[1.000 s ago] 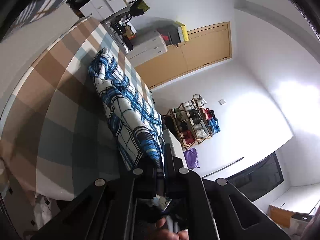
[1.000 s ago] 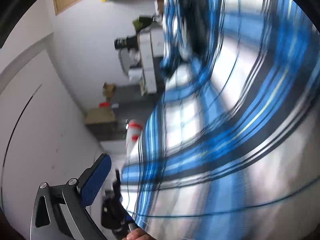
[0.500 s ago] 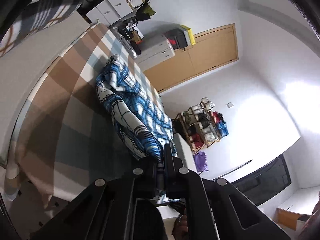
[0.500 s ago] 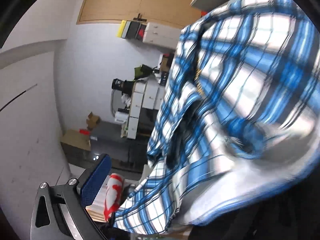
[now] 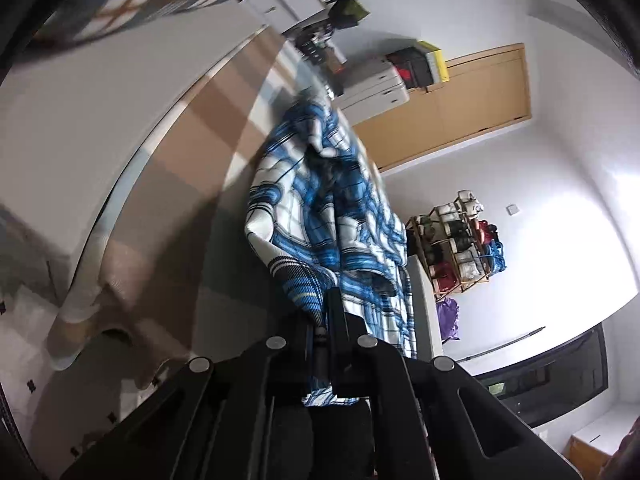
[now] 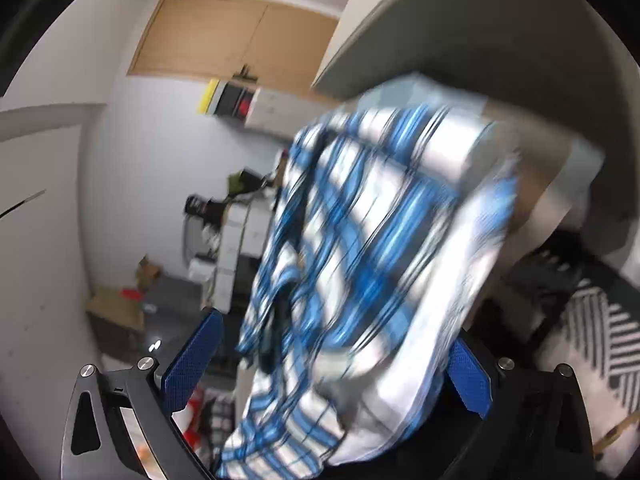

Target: Fold large clothes

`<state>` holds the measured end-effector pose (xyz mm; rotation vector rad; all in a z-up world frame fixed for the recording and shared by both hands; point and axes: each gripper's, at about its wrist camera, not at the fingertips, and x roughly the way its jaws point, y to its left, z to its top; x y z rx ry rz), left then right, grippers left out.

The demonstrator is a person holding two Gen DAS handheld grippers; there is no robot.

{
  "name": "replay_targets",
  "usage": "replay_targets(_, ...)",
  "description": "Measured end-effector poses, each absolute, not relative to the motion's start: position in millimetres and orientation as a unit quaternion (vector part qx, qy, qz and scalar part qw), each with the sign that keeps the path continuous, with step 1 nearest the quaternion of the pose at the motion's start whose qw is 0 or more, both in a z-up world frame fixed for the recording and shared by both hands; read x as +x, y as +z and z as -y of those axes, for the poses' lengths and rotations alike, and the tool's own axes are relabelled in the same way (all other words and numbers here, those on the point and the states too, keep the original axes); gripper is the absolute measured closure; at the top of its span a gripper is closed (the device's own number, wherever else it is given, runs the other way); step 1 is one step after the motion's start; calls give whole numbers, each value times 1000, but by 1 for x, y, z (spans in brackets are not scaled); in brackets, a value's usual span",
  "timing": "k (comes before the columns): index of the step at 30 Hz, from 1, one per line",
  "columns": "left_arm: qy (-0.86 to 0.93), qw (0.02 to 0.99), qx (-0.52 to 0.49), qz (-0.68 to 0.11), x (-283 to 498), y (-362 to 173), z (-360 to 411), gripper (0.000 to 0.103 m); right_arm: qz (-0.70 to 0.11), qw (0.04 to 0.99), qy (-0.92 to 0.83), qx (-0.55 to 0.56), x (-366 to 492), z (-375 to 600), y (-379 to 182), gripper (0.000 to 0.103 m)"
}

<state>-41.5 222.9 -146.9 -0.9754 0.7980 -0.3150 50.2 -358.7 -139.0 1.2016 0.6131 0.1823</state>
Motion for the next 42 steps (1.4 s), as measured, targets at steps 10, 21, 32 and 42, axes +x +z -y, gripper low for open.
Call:
replay_targets(10, -132, 798, -422, -410, -42, -155, -216, 102, -293, 835, 39, 464, 63, 377, -131, 0)
replay_targets(21, -139, 788, -415, -433, -39, -164, -217, 102, -292, 855, 4, 429, 66, 381, -130, 2)
replay_targets(32, -151, 772, -406, -466, -41, -171, -214, 94, -285, 897, 7, 338, 59, 362, -101, 62)
replay_targets(42, -160, 778, -392, -463, -45, -164, -211, 83, -270, 901, 10, 339, 71, 364, -98, 61)
